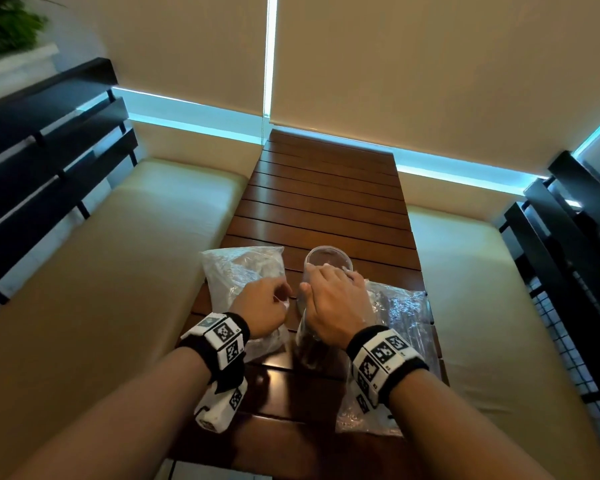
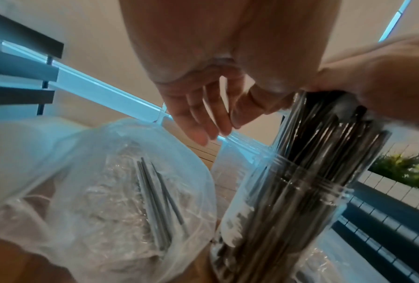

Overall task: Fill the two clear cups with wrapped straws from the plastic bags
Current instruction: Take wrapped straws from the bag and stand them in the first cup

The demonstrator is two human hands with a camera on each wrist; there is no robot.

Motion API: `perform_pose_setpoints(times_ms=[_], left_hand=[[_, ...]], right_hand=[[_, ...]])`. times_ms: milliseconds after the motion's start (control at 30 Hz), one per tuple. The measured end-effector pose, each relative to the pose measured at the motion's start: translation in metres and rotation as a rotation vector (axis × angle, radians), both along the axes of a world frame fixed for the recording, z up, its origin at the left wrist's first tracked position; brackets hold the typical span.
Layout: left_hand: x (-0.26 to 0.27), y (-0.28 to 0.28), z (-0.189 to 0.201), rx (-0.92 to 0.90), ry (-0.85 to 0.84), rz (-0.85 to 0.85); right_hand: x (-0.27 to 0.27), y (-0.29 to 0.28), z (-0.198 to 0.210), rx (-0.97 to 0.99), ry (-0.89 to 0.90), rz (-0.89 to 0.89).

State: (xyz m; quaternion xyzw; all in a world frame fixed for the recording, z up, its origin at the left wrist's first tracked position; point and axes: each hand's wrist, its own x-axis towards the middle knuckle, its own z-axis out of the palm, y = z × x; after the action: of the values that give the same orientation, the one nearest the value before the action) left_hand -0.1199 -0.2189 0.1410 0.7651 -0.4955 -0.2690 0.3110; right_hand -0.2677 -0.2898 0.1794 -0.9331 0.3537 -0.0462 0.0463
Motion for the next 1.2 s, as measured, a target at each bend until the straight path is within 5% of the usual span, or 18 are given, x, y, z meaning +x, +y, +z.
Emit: perform_pose_setpoints(times_ms=[167, 300, 567, 700, 767, 867, 933, 1200], left_hand=[[0.021, 0.011, -0.018, 0.230, -0.364, -0.009], [0.032, 0.021, -0.040, 0.436, -0.473, -0.005], [0.045, 0.022, -0.033, 0.476, -0.319, 0.079], [0.055, 0.015, -0.016, 0.349, -0.233, 0.116], [0.058, 0.015, -0.006, 0.296, -0.227, 0.123], [0.059, 0.020, 0.005, 0.232, -0.225, 0.097], [0.062, 0.024, 0.009, 0.222, -0.235, 0.098], [0.067, 0.045, 0.026, 0.235, -0.253, 0.085]], right_hand=[[0.001, 0.002, -0.009, -0.053, 0.182, 0.021], [0.004, 0.002, -0.009, -0.037, 0.216, 0.040], [0.005, 0.004, -0.005, 0.009, 0.214, 0.033], [0.019, 0.028, 0.008, -0.226, -0.052, 0.182], [0.035, 0.049, 0.003, -0.126, -0.137, 0.319], [0.064, 0.068, -0.011, 0.329, 0.088, 0.301], [0.073, 0.069, -0.026, 0.439, 0.155, 0.197], [0.086, 0.058, -0.063, 0.213, 0.213, -0.033]])
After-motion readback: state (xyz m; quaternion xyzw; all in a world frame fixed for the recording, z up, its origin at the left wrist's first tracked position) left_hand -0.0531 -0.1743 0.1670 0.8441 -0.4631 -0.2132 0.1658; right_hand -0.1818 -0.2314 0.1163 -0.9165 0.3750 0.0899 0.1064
